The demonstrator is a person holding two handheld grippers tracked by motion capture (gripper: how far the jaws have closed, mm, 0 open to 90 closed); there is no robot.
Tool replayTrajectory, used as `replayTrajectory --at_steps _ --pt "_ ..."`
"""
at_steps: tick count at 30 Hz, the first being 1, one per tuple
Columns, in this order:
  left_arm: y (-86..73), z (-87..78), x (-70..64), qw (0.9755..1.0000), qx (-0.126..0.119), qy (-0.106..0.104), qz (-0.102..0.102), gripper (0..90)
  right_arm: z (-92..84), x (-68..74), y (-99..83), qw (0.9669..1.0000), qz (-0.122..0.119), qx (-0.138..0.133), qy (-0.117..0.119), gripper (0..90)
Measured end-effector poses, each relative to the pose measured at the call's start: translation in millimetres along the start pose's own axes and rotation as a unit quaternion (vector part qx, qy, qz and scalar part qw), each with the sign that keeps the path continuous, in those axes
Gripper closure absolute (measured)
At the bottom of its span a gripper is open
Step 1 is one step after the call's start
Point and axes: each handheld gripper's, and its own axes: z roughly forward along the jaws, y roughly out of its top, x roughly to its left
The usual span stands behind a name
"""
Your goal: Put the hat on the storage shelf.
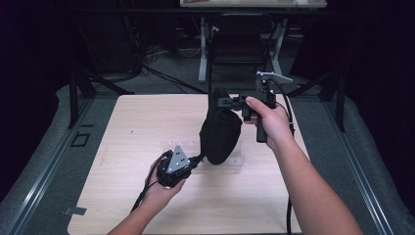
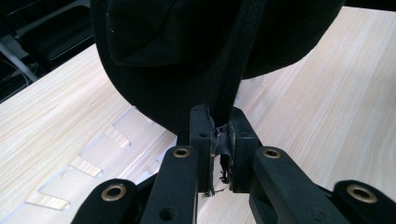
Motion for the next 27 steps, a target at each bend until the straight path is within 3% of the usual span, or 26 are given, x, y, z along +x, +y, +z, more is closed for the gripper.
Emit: replayTrajectory --at_steps 9,20,27 --pt "-1.0 -0.3 -1.3 1.0000 -0.002 0.005 0.000 84.4 -5.3 4.7 -2.5 0.9998 -0.007 -0.012 0.016 76.3" --pt "-10.7 -3.1 3.6 0.9999 -0.002 0.008 -0.007 85.1 -21.3 4.8 -8.4 0.9995 -0.032 -0.007 -0.004 74.5" --pt "-21.8 -4.0 9.7 0.9992 -0.009 -0.003 -0.039 85.0 -26.1 8.5 -15.4 0.9976 -0.059 -0.012 -0.035 74.4"
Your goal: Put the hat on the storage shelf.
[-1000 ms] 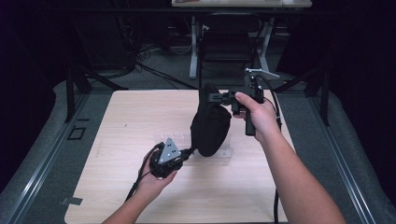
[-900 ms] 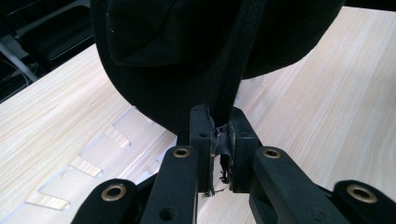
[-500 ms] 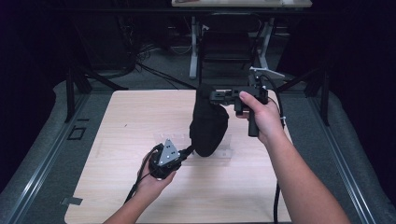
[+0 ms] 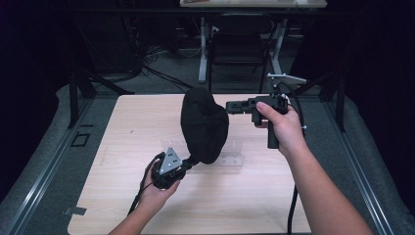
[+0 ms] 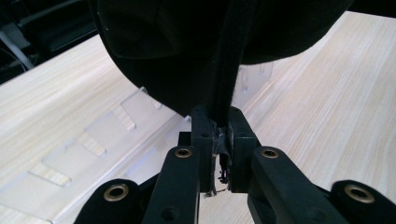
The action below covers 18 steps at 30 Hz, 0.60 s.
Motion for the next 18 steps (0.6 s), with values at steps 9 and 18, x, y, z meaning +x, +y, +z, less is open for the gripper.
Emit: replayTrajectory --at_steps 9,18 --pt "-25.6 9.6 10.4 0.9987 0.030 -0.013 -0.040 84.8 -8.6 4.5 -7.4 0.9995 -0.022 -0.010 -0.020 74.4" --pt "-32.1 8.6 16.5 0.9976 0.025 -0.019 -0.062 83.4 -13.5 5.8 -11.9 0.9985 -0.034 -0.019 -0.037 74.4"
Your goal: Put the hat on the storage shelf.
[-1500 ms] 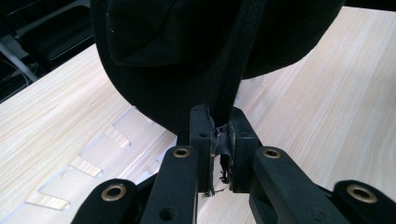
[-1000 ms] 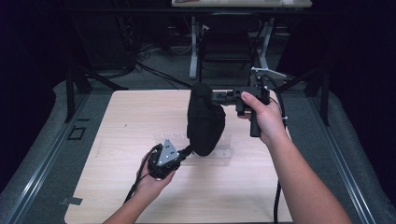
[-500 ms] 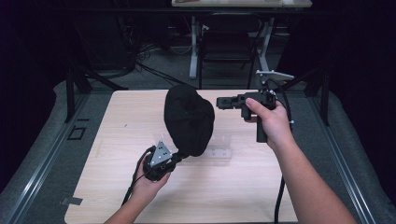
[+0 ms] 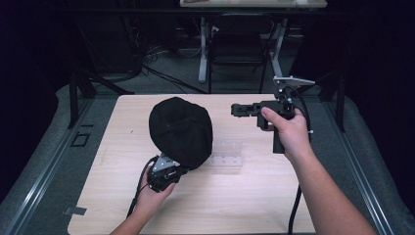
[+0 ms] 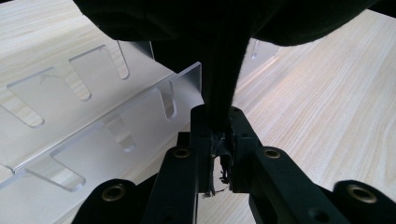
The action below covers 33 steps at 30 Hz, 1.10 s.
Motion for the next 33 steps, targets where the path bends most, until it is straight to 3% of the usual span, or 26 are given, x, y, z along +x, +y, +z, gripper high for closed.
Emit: replayTrajectory --at_steps 4,7,12,13,18,23,25,26,29,30,31,32,33 --pt "-2.0 -1.3 1.0 1.0000 0.004 0.004 -0.006 80.7 -2.8 -0.8 -3.6 0.9999 -0.006 -0.001 -0.011 74.4" --pt "-2.1 -3.9 2.6 0.9998 0.010 0.013 -0.008 70.1 -5.1 -2.1 -6.3 0.9997 -0.012 -0.001 -0.021 74.5" --pt "-2.9 -7.3 3.8 0.9996 0.011 0.024 -0.010 60.2 -7.5 -0.5 -9.2 0.9989 -0.023 -0.003 -0.040 74.4" --pt "-3.2 -8.7 3.8 0.9996 0.011 0.022 -0.014 54.7 -9.0 1.4 -11.8 0.9978 -0.037 -0.004 -0.055 74.4" --pt "-4.6 -18.6 7.0 0.9995 0.010 0.022 -0.022 48.3 -10.4 3.0 -20.1 0.9960 -0.052 0.002 -0.073 73.9" --pt "-7.3 -29.9 7.8 0.9995 0.010 0.016 -0.025 46.1 -11.3 -1.2 -33.2 0.9919 -0.069 0.007 -0.106 73.5" --pt "-9.3 -36.4 8.1 0.9994 0.009 0.014 -0.031 45.4 -11.1 -3.9 -44.1 0.9887 -0.084 0.007 -0.124 73.0" --pt "-9.3 -36.4 8.1 0.9994 0.009 0.014 -0.031 45.5 -11.1 -3.9 -44.1 0.9887 -0.084 0.007 -0.124 73.0" --pt "-12.3 -42.5 9.5 0.9994 0.009 0.013 -0.032 45.9 -10.4 -6.6 -59.5 0.9836 -0.106 0.010 -0.145 72.3" --pt "-12.3 -42.5 9.5 0.9994 0.009 0.013 -0.032 45.9 -10.4 -6.6 -59.5 0.9836 -0.106 0.010 -0.145 72.3" --pt "-14.2 -44.9 10.8 0.9993 0.007 0.015 -0.033 45.9 -9.1 -8.1 -67.8 0.9797 -0.122 0.011 -0.159 71.6" --pt "-14.2 -44.9 10.8 0.9993 0.007 0.015 -0.033 45.9 -9.1 -8.1 -67.8 0.9797 -0.122 0.011 -0.159 71.6" --pt "-15.4 -45.5 11.2 0.9991 0.003 0.015 -0.038 45.8 -7.2 -10.0 -76.3 0.9755 -0.136 0.012 -0.173 71.1"
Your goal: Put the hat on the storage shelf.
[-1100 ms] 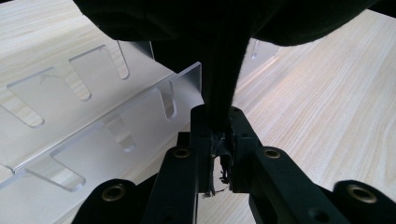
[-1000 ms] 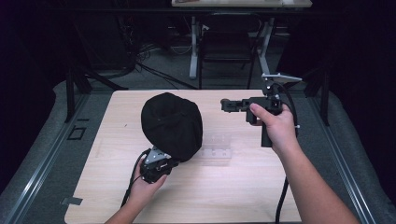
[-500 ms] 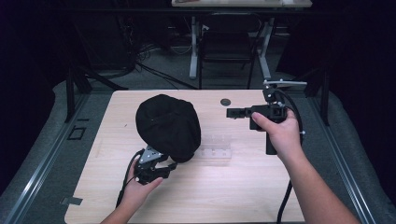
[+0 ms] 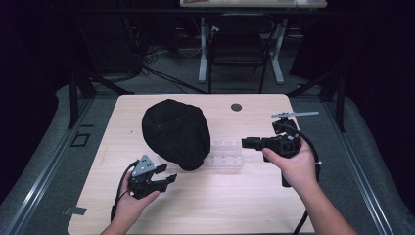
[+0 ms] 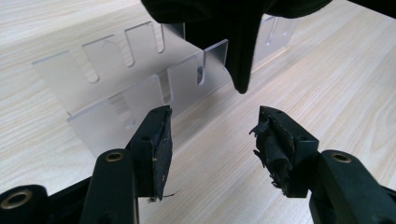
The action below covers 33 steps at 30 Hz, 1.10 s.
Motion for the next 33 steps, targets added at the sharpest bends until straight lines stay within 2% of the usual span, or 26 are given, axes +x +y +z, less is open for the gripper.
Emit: replayTrajectory --at_steps 3,4,9,10,16,20,27,28,33 --pt "-4.2 -1.0 3.5 0.9999 -0.012 0.002 -0.005 45.6 3.2 -0.3 -8.4 0.9999 -0.011 0.002 -0.011 70.8" --pt "-7.5 -0.2 5.0 0.9999 -0.015 0.003 -0.008 45.5 6.2 0.1 -16.8 0.9993 -0.026 -0.002 -0.026 70.3" --pt "-11.6 1.1 7.1 0.9998 -0.015 0.003 -0.009 45.5 12.4 -1.8 -32.2 0.9988 -0.038 -0.001 -0.033 69.4" --pt "-12.2 1.3 7.8 0.9998 -0.017 0.003 -0.010 45.0 15.0 -2.3 -39.7 0.9980 -0.046 0.002 -0.044 68.8" --pt "-16.2 2.2 9.5 0.9997 -0.018 0.002 -0.017 44.1 20.9 -4.9 -58.6 0.9962 -0.062 -0.005 -0.060 67.4" --pt "-17.9 2.6 9.5 0.9996 -0.019 -0.001 -0.021 44.7 29.0 -11.4 -74.5 0.9943 -0.082 -0.005 -0.068 65.9" --pt "-19.3 4.2 7.6 0.9998 -0.014 -0.003 -0.015 45.3 39.9 -19.2 -92.8 0.9914 -0.099 -0.007 -0.085 63.2" --pt "-19.8 5.1 6.7 0.9998 -0.013 -0.003 -0.015 45.3 42.6 -22.0 -98.6 0.9896 -0.107 -0.004 -0.096 62.7" --pt "-19.7 5.9 4.4 0.9999 -0.013 -0.001 -0.006 45.2 48.8 -28.1 -108.8 0.9905 -0.100 -0.007 -0.094 61.0"
